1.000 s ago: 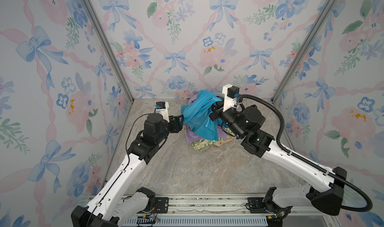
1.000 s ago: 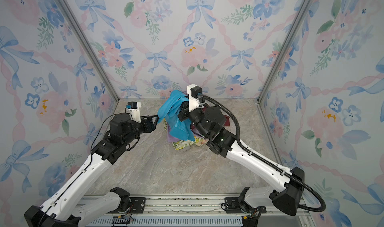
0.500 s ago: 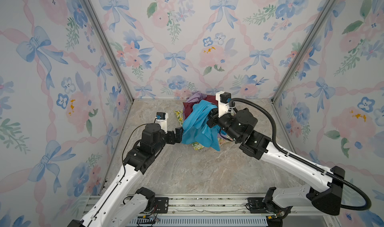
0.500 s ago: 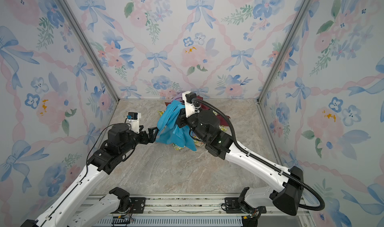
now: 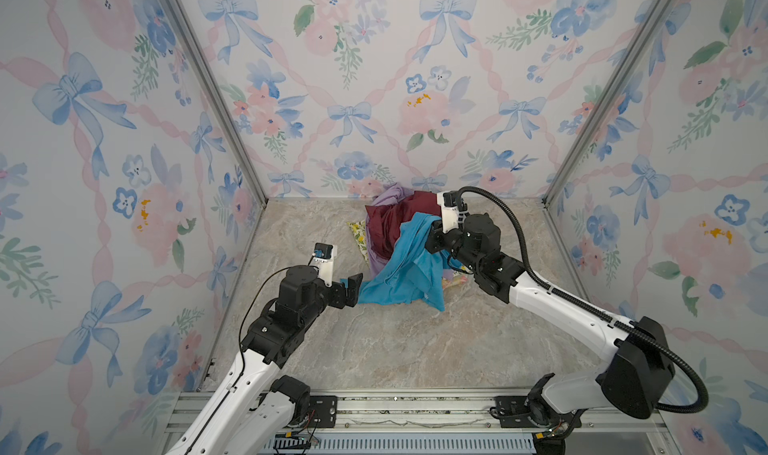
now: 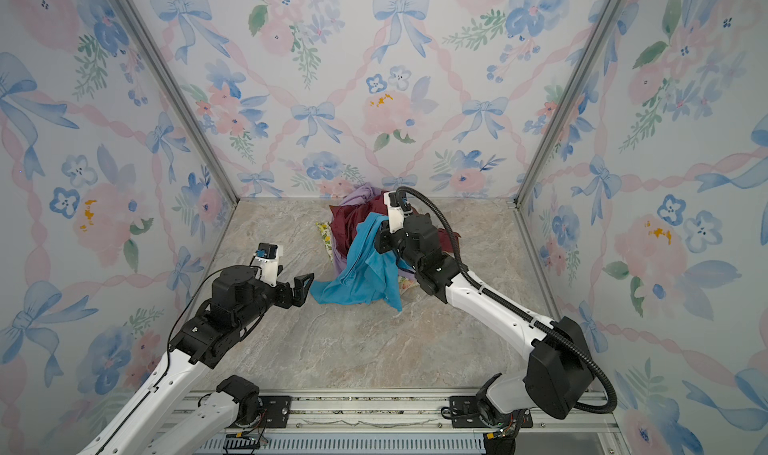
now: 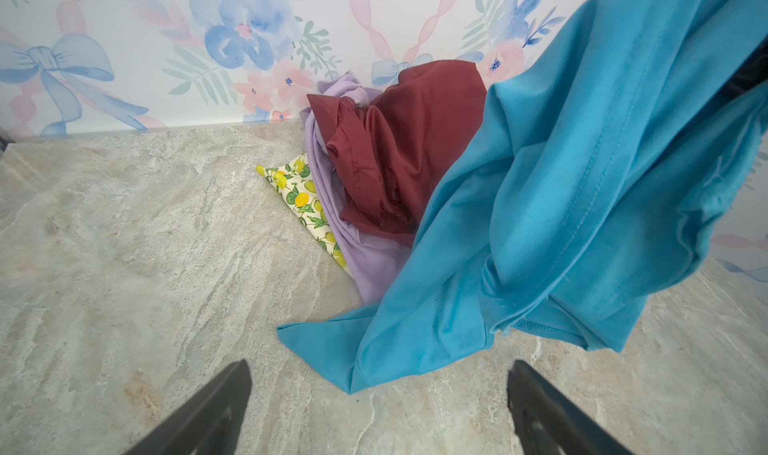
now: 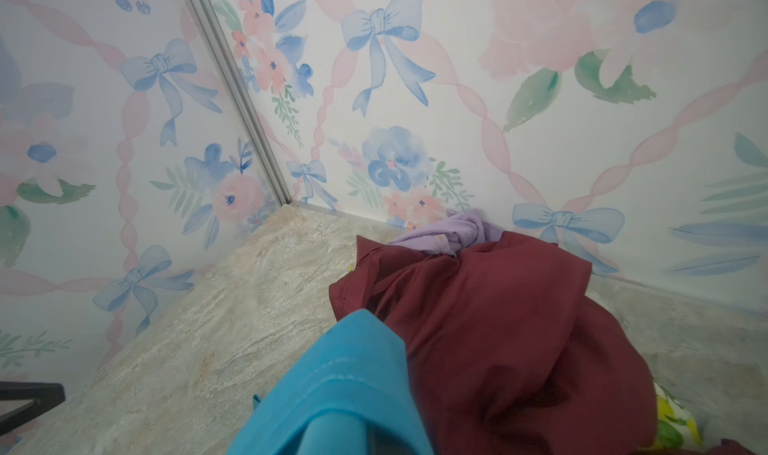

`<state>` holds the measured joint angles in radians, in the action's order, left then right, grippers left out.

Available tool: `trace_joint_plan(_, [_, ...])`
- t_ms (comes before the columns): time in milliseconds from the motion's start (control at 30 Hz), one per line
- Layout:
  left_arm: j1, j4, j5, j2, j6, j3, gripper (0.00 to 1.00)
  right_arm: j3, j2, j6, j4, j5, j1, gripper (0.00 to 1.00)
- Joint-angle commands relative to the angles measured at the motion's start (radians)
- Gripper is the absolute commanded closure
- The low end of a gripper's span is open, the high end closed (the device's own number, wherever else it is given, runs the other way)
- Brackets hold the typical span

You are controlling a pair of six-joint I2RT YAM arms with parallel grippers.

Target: Pick out a specific cloth from the pile

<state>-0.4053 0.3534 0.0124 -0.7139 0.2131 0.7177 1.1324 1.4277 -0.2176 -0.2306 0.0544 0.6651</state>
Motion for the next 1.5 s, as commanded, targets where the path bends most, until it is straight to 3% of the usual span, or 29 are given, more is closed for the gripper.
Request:
trace_joint_plan(0, [-0.004, -0.015, 0.069, -0.006, -0.058, -0.009, 0.02, -0.005, -0.006, -0.014, -0.058, -0.065, -0.013, 1.00])
trace_joint_plan(100, [-0.043, -0.075, 0.125, -0.053, -0.045, -0.009, 0.02, -0.004, 0.001, -0.030, -0.061, -0.084, -0.012, 1.00])
trace_joint_plan(267, [-0.162, -0.224, 0.098, -0.102, -0.040, -0.022, 0.02, 0.006, 0.014, -0.070, -0.048, -0.069, 0.006, 1.00])
trace_joint_plan(400, [-0.197, -0.344, 0.088, -0.149, 0.022, -0.057, 0.02, 0.033, 0.010, -0.068, -0.002, -0.013, 0.052, 1.00])
trace_joint_plan(500, [-0.245, -0.416, 0.029, -0.173, 0.084, -0.076, 0.02, 0.049, 0.009, -0.070, 0.023, 0.016, 0.080, 1.00])
trace_joint_plan(700, [-0.411, -0.588, -0.203, -0.228, 0.100, -0.105, 0.02, 0.051, 0.011, -0.086, 0.010, 0.040, 0.123, 1.00])
trace_joint_plan(900, [-0.434, -0.733, -0.275, -0.324, 0.105, -0.117, 0.02, 0.074, 0.014, -0.094, 0.035, 0.051, 0.154, 1.00])
trace_joint_plan(1133, [-0.433, -0.903, -0.313, -0.447, 0.032, -0.103, 0.04, 0.077, -0.004, -0.116, 0.064, 0.050, 0.165, 1.00])
trace_joint_plan(1200, [-0.426, -0.974, -0.307, -0.474, 0.027, -0.107, 0.17, 0.072, -0.009, -0.134, 0.066, 0.040, 0.165, 1.00])
trace_joint_plan(1333, [-0.420, -1.089, -0.262, -0.515, 0.025, -0.100, 0.93, 0.063, -0.013, -0.173, 0.077, 0.023, 0.157, 1.00])
trace_joint_plan(1367, [-0.419, -1.090, -0.262, -0.527, 0.025, -0.085, 1.00, 0.067, -0.014, -0.180, 0.092, 0.018, 0.153, 1.00])
trace_joint_plan(1467, [-0.414, -1.100, -0.253, -0.549, 0.017, -0.056, 1.00, 0.072, -0.024, -0.196, 0.135, 0.010, 0.152, 1.00])
